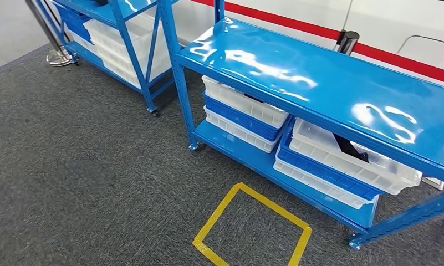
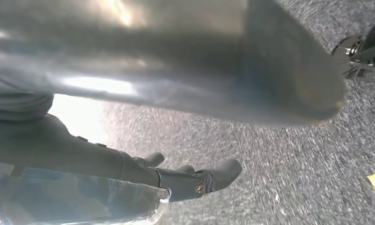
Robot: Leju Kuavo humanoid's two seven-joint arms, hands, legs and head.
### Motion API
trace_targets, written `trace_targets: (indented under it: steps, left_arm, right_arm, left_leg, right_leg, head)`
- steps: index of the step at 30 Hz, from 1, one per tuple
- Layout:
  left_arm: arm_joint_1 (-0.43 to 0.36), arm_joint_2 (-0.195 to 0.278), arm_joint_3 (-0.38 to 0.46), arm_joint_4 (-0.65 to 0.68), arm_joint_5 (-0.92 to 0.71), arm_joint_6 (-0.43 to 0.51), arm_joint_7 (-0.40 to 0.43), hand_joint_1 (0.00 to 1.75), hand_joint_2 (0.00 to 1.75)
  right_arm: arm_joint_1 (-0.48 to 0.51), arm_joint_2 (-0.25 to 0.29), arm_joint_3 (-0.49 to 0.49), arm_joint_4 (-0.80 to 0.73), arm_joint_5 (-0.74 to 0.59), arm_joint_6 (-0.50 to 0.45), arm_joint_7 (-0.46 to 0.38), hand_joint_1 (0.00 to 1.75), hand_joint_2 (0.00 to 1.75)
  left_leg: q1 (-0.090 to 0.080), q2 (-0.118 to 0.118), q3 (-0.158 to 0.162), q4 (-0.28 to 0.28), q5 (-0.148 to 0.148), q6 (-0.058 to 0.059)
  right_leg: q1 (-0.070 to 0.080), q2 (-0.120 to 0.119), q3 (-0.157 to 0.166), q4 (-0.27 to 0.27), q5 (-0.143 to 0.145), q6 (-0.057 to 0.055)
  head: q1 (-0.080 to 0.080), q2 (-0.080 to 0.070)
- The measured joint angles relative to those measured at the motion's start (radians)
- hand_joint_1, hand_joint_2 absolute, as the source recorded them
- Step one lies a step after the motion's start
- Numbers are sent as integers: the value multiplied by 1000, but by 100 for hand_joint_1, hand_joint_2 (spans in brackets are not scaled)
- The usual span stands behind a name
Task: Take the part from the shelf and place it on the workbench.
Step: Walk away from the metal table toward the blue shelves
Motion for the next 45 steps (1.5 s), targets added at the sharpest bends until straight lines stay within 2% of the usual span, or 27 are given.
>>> trace_targets:
  steps: [1,2,3,5,7,9,10,12,14,16,17,18,19,21,23,24,26,28,30,32,34,35,37,39,41,43,45]
  left_arm:
    - [2,0,0,0,-2,0,4,0,0]
    - [3,1,0,0,-3,0,10,0,0]
    - [4,1,0,0,-3,0,14,0,0]
    - [4,1,0,0,-1,0,19,0,0]
    - [3,1,1,0,0,1,20,0,0]
    - [2,1,1,0,1,3,22,0,0]
    - [0,-1,1,0,2,4,23,0,0]
    - [-2,-4,1,0,3,4,24,0,0]
    - [-1,-6,1,0,4,6,24,0,0]
    - [2,-6,1,0,4,8,23,0,0]
    - [2,-7,1,0,4,8,23,0,0]
    - [2,-8,1,0,4,9,23,0,0]
    - [2,-9,1,0,4,9,23,0,0]
    - [1,-12,1,0,6,11,23,0,0]
    - [1,-15,2,0,8,13,23,0,0]
    - [0,-15,3,0,8,14,23,0,0]
    - [-3,-17,3,0,8,15,23,0,0]
    - [-5,-17,4,0,8,16,23,0,0]
    - [-2,-16,4,0,8,16,23,0,0]
    - [2,-17,4,0,8,17,24,0,0]
    - [3,-17,5,0,10,17,24,0,0]
    - [3,-17,5,0,10,17,24,0,0]
    - [3,-16,6,0,10,18,24,0,0]
    - [2,-16,9,0,10,18,24,0,0]
    - [-1,-18,12,0,10,19,24,0,0]
    - [-2,-21,14,0,10,19,25,0,0]
    - [0,-22,15,0,10,20,25,0,0]
  right_arm:
    - [0,2,0,0,-1,0,-1,0,0]
    - [1,3,0,0,-1,1,-1,0,0]
    - [1,5,0,0,0,3,0,0,0]
    - [1,6,0,0,6,6,1,0,0]
    - [-1,6,0,0,12,8,1,0,0]
    - [-1,5,0,0,15,8,1,0,0]
    - [1,5,0,0,15,8,1,0,0]
    - [5,4,0,0,14,8,1,0,0]
    - [4,4,0,0,13,8,0,0,0]
    - [1,4,0,0,12,8,-1,0,0]
    - [1,4,0,0,12,8,-1,0,0]
    - [2,4,0,0,12,8,-2,0,0]
    - [3,3,0,0,12,8,-2,0,0]
    - [4,2,0,0,12,8,-2,0,0]
    - [1,2,0,0,12,8,-2,0,0]
    - [0,2,0,0,12,8,-2,0,0]
    - [1,2,0,0,12,8,-2,0,0]
    - [1,2,0,0,12,8,-4,0,0]
    - [1,3,0,0,13,7,-6,0,0]
    - [1,4,0,0,13,6,-8,0,0]
    - [3,5,0,0,15,6,-8,0,0]
    - [4,5,0,0,15,6,-8,0,0]
    - [2,6,0,0,16,6,-9,0,0]
    - [1,7,0,0,17,6,-9,0,0]
    - [2,7,0,0,17,7,-8,0,0]
    - [4,6,0,0,18,7,-8,0,0]
    - [2,6,0,0,18,7,-8,0,0]
  left_leg:
    - [0,-13,-33,65,-24,0]
    - [0,-17,-55,101,-28,1]
    - [0,-19,-60,97,-9,2]
    - [2,-35,-20,-14,72,7]
    - [5,-70,25,-133,131,9]
    - [0,-82,36,-168,140,16]
    - [-3,-71,36,-169,141,23]
    - [-5,-49,38,-179,150,42]
    - [-5,-23,38,-188,156,57]
    - [-9,5,36,-188,156,60]
    - [-10,18,35,-188,156,60]
    - [-11,31,34,-187,155,60]
    - [-11,43,35,-187,155,59]
    - [-13,64,39,-186,152,54]
    - [-18,84,46,-185,146,43]
    - [-19,94,51,-186,143,36]
    - [-15,106,58,-185,139,23]
    - [-8,64,49,-152,109,10]
    - [-4,2,1,-41,41,2]
    - [-3,-17,-58,78,-8,-2]
    - [-2,-20,-63,79,19,-1]
    - [-1,-27,-38,20,59,0]
    - [4,-68,23,-113,121,6]
    - [2,-91,48,-173,137,13]
    - [-3,-69,49,-180,141,27]
    - [-3,-44,54,-196,150,46]
    - [-4,-16,55,-205,155,56]
  right_leg:
    - [3,15,-1,0,0,-2]
    - [5,30,-1,1,1,-3]
    - [6,45,1,1,1,-3]
    - [6,76,4,2,0,-2]
    - [10,102,1,7,-2,4]
    - [14,122,-10,8,-2,17]
    - [13,132,-16,5,0,25]
    - [13,109,-31,24,-9,33]
    - [15,52,-74,115,-57,27]
    - [15,24,-140,248,-116,23]
    - [14,21,-159,289,-129,27]
    - [14,19,-158,294,-127,34]
    - [14,14,-134,256,-110,43]
    - [15,-25,-51,106,-58,55]
    - [20,-61,-2,9,-23,45]
    - [24,-63,-1,1,-18,35]
    - [20,-41,0,0,-12,18]
    - [10,-19,6,-3,-5,4]
    - [8,3,5,-4,0,-6]
    - [12,29,2,-3,2,-10]
    - [14,56,3,-1,1,-10]
    - [14,70,4,0,1,-9]
    - [16,96,3,4,1,-7]
    - [19,118,-7,5,3,3]
    - [18,136,-18,4,7,18]
    - [20,108,-38,33,-9,24]
    - [20,50,-89,135,-62,18]
  head:
    - [0,0]
    - [0,0]
    - [0,0]
    - [0,0]
    - [0,0]
    - [1,0]
    - [1,0]
    - [2,0]
    - [5,0]
    - [7,0]
    - [7,0]
    - [7,0]
    - [7,0]
    - [7,0]
    - [6,0]
    - [6,0]
    - [5,0]
    - [4,0]
    - [2,0]
    - [2,0]
    - [2,0]
    - [2,0]
    - [2,0]
    - [2,0]
    - [2,0]
    - [5,0]
    - [10,0]
